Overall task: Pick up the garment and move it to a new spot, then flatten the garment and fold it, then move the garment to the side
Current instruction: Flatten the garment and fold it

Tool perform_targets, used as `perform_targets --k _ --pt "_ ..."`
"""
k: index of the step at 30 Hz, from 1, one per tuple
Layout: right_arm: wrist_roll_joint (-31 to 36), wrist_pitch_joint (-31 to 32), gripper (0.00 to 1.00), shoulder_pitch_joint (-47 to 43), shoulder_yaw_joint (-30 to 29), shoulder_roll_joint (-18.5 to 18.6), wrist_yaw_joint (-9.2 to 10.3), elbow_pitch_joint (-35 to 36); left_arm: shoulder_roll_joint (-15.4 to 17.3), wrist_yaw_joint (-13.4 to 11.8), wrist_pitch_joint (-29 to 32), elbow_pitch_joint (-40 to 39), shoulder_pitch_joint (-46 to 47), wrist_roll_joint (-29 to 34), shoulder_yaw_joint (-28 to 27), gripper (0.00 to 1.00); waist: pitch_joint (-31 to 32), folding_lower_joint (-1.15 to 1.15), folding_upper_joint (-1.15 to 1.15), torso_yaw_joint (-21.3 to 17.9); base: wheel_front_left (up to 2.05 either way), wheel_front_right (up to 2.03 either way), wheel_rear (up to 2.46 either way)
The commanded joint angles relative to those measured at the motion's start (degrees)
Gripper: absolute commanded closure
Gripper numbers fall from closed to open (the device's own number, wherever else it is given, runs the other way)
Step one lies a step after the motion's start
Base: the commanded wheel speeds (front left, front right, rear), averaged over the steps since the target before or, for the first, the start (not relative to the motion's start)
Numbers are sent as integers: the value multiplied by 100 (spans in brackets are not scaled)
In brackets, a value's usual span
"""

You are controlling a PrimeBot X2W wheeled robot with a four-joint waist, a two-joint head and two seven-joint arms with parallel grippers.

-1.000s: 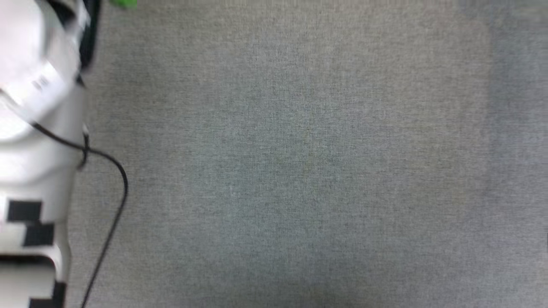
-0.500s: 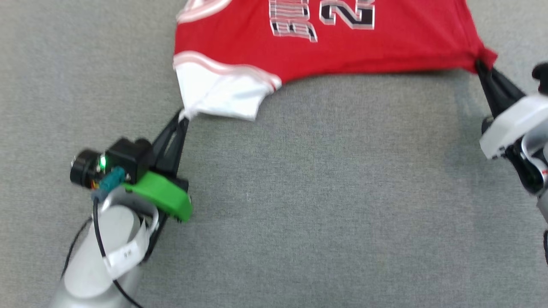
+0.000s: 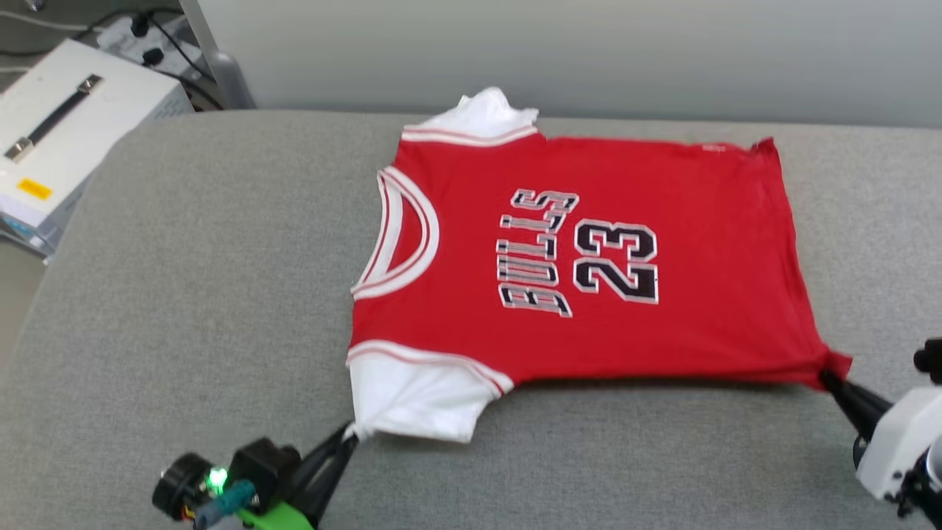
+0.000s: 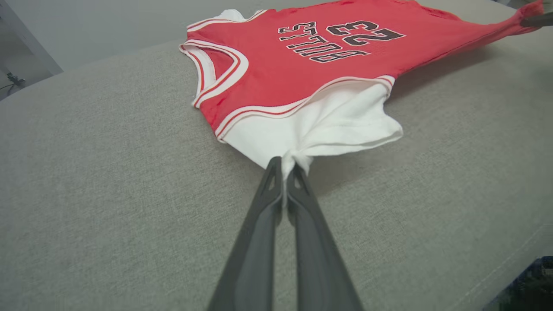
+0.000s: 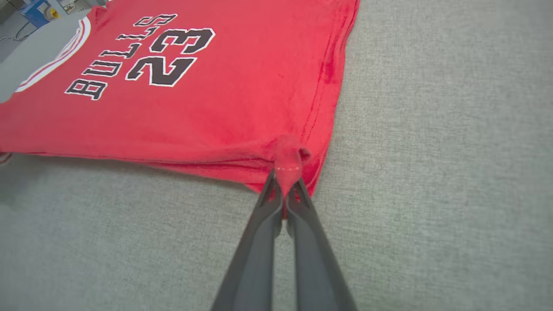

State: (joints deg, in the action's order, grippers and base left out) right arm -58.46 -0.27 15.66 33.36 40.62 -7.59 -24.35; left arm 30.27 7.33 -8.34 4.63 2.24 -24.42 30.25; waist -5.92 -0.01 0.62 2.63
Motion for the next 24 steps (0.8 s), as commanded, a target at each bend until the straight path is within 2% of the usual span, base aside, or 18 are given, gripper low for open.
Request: perform_targets --k 1,5,9,13,21,24 --pt "-105 72 100 -240 -33 68 10 119 102 14 74 -118 -233 -65 48 100 327 1 -62 -16 0 0 0" --pt "-331 324 100 -844 -116 186 10 494 244 -61 273 -482 -749 -216 121 100 454 1 -62 -52 0 0 0" --pt "-459 356 100 -1353 -254 206 10 834 417 -29 551 -797 -1120 -560 301 100 529 1 -62 -66 0 0 0" --pt "-425 300 100 -1713 -478 263 10 1118 547 -71 507 -1024 -1218 -660 208 100 486 1 -62 -107 0 0 0" --pt "-520 366 100 -1837 -1144 189 10 1602 368 -342 -82 -1226 -676 -446 -170 100 230 1 -62 -172 0 0 0" --pt "-464 444 100 -1767 -1299 147 10 1761 253 -355 -162 -1176 -380 -457 -248 100 92 1 -62 -192 0 0 0"
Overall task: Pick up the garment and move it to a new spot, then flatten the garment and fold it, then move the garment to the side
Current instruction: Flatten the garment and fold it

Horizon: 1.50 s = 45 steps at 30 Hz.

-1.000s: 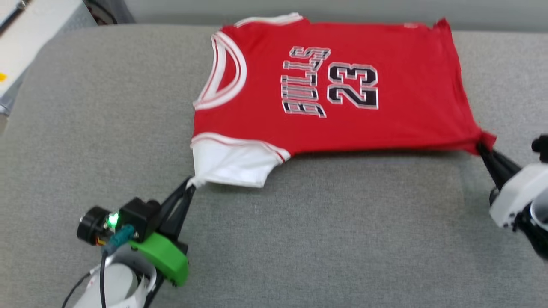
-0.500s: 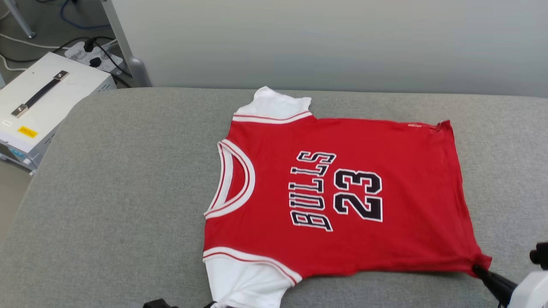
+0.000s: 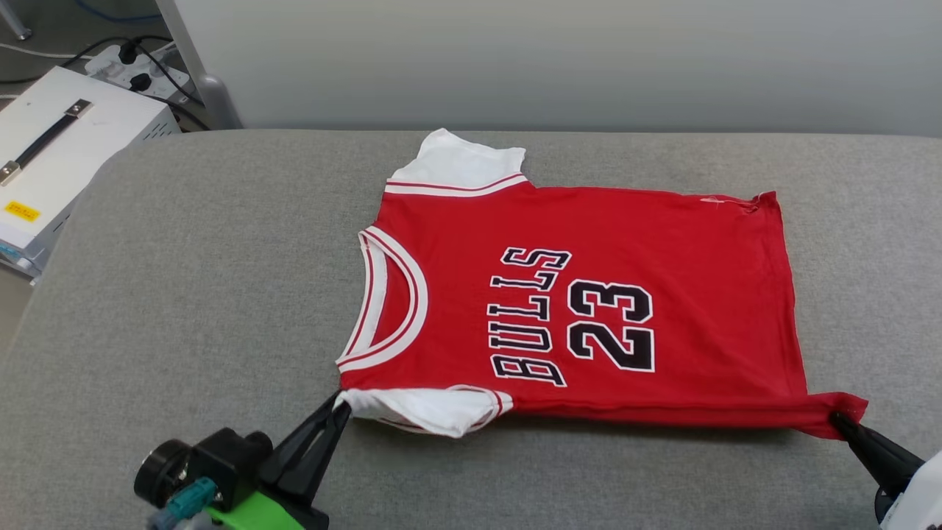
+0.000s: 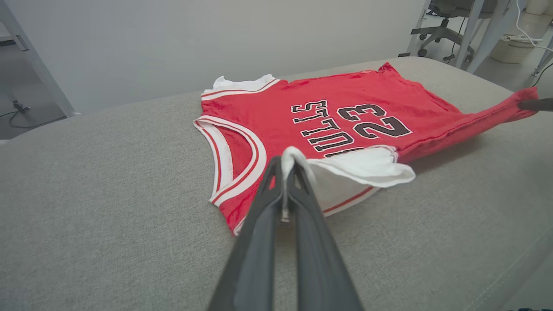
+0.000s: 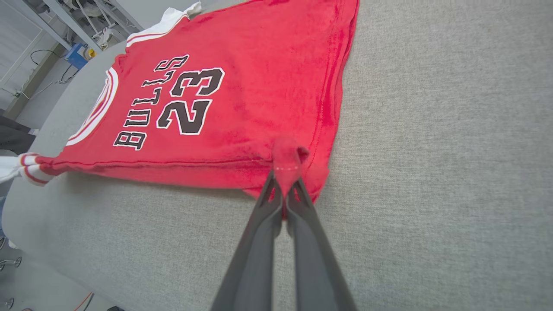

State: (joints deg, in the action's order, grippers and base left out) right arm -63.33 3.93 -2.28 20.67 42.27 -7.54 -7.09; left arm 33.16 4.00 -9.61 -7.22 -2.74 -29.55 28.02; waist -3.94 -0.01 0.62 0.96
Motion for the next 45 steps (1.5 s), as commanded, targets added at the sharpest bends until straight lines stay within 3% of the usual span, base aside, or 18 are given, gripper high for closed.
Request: perform_targets --k 1,10,16,26,27,28,29,30,40,41,45 --pt "73 61 100 80 -76 -27 5 85 -65 -18 -32 29 251 84 -26 100 -168 1 -62 -39 0 0 0" --pt "651 445 100 842 -362 -257 5 60 -202 116 100 496 1413 204 -10 100 -726 1 -62 -154 0 0 0" --pt "1232 809 100 1474 -360 -521 5 -329 -248 242 276 1139 2065 -30 24 100 -1064 1 -62 -261 0 0 0" --pt "1588 1076 100 2131 -272 -897 5 -795 -402 328 309 2345 3016 -170 338 100 -1430 1 -62 -338 0 0 0" --pt "1605 1078 100 2170 -261 -915 5 -841 -447 331 307 2486 3088 -191 383 67 -1445 1 -62 -342 0 0 0" --pt "1617 1080 100 2199 -255 -932 5 -881 -484 333 302 2609 3137 -207 402 0 -1455 1 -62 -348 0 0 0" --pt "1662 1062 86 2241 -227 -937 5 -905 -536 334 305 2772 3190 -247 414 0 -1463 1 -62 -355 0 0 0" --pt "1736 1000 0 2280 -189 -930 5 -908 -581 335 287 2921 3242 -289 419 0 -1467 1 -62 -361 0 0 0" --pt "2281 781 0 2369 -133 -903 5 -1016 -812 316 -138 3846 3374 -539 367 0 -1105 1 -62 -314 0 0 0" --pt "2666 801 0 2294 -71 -829 5 -926 -851 184 -250 3859 3264 -666 212 0 -926 1 -62 -280 0 0 0" --pt "2968 1030 0 2052 -274 -936 5 -784 -824 -88 -259 3680 2933 -749 116 0 -693 1 -62 -227 0 0 0"
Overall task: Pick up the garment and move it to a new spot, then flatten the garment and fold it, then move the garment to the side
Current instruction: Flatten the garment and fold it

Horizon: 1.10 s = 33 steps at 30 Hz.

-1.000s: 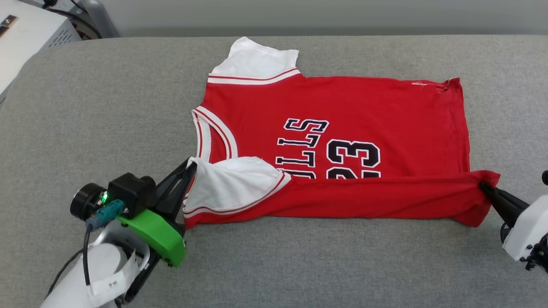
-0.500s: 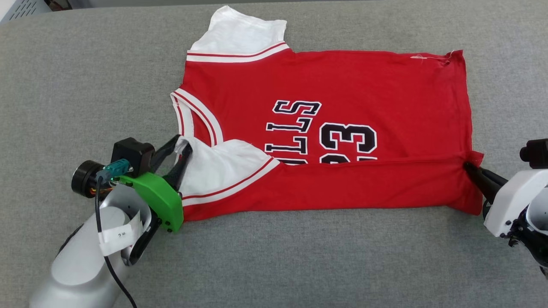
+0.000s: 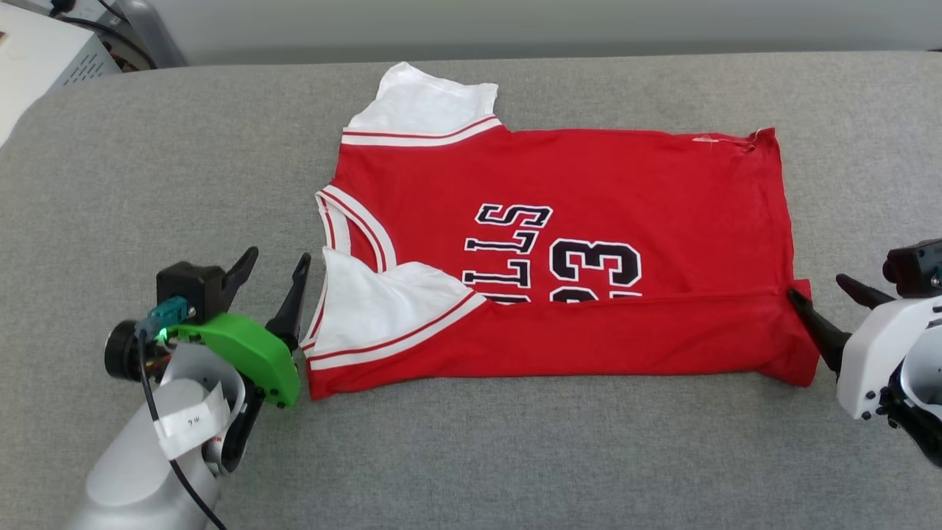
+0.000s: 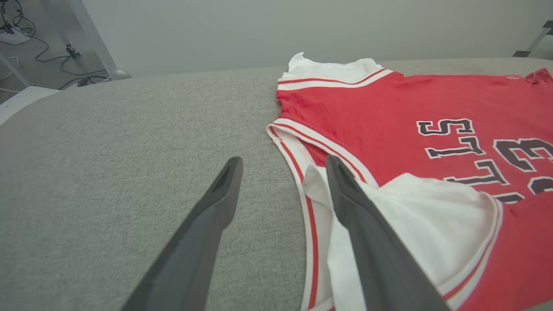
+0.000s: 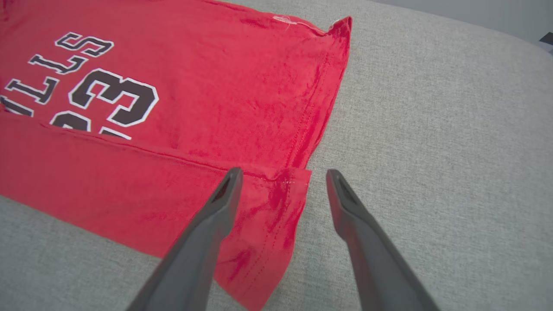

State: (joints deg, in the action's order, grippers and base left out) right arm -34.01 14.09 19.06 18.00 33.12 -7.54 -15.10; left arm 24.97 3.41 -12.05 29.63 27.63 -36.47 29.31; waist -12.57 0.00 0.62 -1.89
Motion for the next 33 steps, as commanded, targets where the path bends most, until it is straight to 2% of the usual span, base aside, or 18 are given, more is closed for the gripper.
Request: perform_targets --k 1,4,9,17,22,28,33 --pt "119 119 0 -178 -112 -73 5 64 16 -130 10 -95 -223 -86 -43 0 222 0 -62 68 0 0 0" --pt "200 538 0 -519 -429 -307 5 221 75 -391 121 -460 -595 -162 -95 0 339 0 -62 82 0 0 0" --pt "602 1187 0 -1144 -1113 -775 5 777 238 -801 686 -1285 -1378 -409 -105 0 413 0 -62 70 0 0 0" --pt "1116 1686 0 -1668 -1801 -1478 5 1742 449 -1325 1661 -2294 -1963 -597 35 0 245 0 -62 -62 0 0 0" --pt "1255 1712 0 -1756 -1888 -1725 5 2095 428 -1538 1910 -2433 -1897 -591 62 0 67 0 -62 -176 0 0 0" --pt "1279 1650 0 -1782 -1882 -1763 5 2211 465 -1822 2077 -2213 -1741 -447 67 0 -150 0 -62 -321 0 0 0" --pt "1280 1593 0 -1734 -1883 -1796 5 2236 446 -1878 2141 -1967 -1637 -405 103 0 -317 0 -62 -384 0 0 0"
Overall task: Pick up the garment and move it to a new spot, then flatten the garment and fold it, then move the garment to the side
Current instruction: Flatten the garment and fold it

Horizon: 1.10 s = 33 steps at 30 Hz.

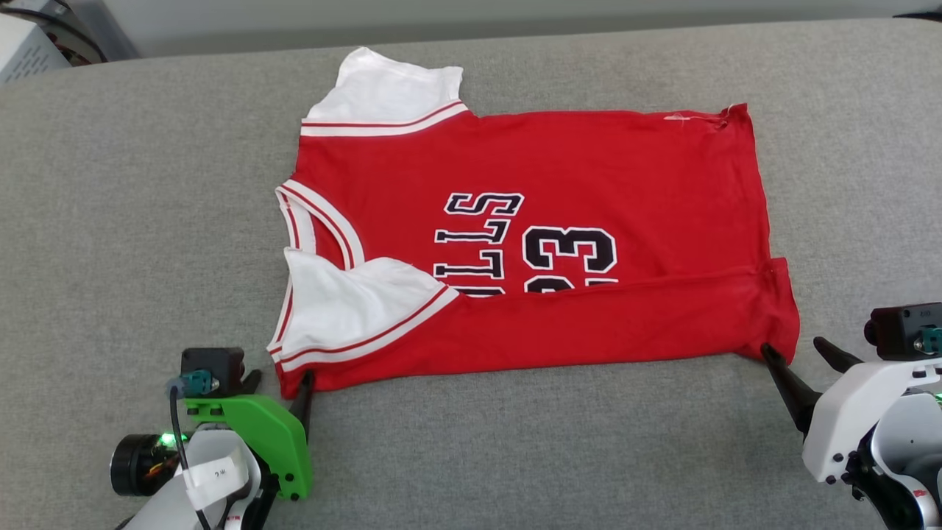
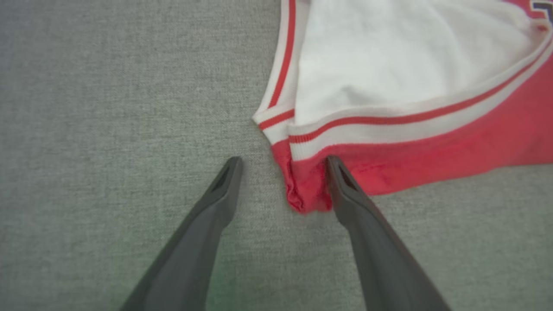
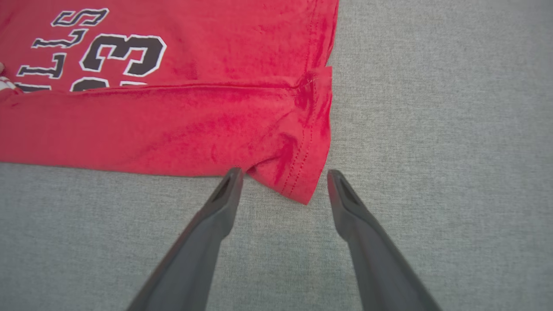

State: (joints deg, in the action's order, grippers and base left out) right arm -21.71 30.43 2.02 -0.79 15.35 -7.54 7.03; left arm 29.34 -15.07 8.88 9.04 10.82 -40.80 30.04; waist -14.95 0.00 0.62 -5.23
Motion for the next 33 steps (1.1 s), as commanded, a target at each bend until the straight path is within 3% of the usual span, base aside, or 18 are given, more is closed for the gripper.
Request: perform_targets --k 1,3,4,5,6,7,15,20,33 --pt "46 -49 0 -25 -4 -23 5 18 7 -24 75 136 52 33 53 0 -94 0 -62 -53 0 0 0" --pt "50 -70 0 -17 2 13 5 -15 -7 13 250 253 67 38 173 0 -130 0 -62 -52 0 0 0" --pt "57 -80 0 -9 -5 33 5 -34 -19 37 351 298 70 24 232 21 -139 0 -62 -46 0 0 0" --pt "63 -93 0 1 -16 44 5 -51 -35 64 408 333 77 11 272 56 -137 0 -62 -37 0 0 0" --pt "66 -102 0 9 -26 46 5 -58 -46 78 423 351 82 5 289 73 -128 0 -62 -28 0 0 0" --pt "73 -112 0 17 -42 42 5 -67 -71 104 429 382 88 -1 318 100 -97 0 -62 -4 0 0 0" --pt "179 -3 0 87 -122 171 5 -93 -158 299 132 279 98 25 389 100 212 0 -62 219 0 0 0" --pt "321 233 0 164 -264 202 5 -305 -162 245 66 -336 157 83 384 100 237 0 -62 404 0 0 0" --pt "840 638 0 612 -666 -229 5 -1381 51 38 136 -1391 263 317 386 100 -69 0 -62 738 0 0 0"
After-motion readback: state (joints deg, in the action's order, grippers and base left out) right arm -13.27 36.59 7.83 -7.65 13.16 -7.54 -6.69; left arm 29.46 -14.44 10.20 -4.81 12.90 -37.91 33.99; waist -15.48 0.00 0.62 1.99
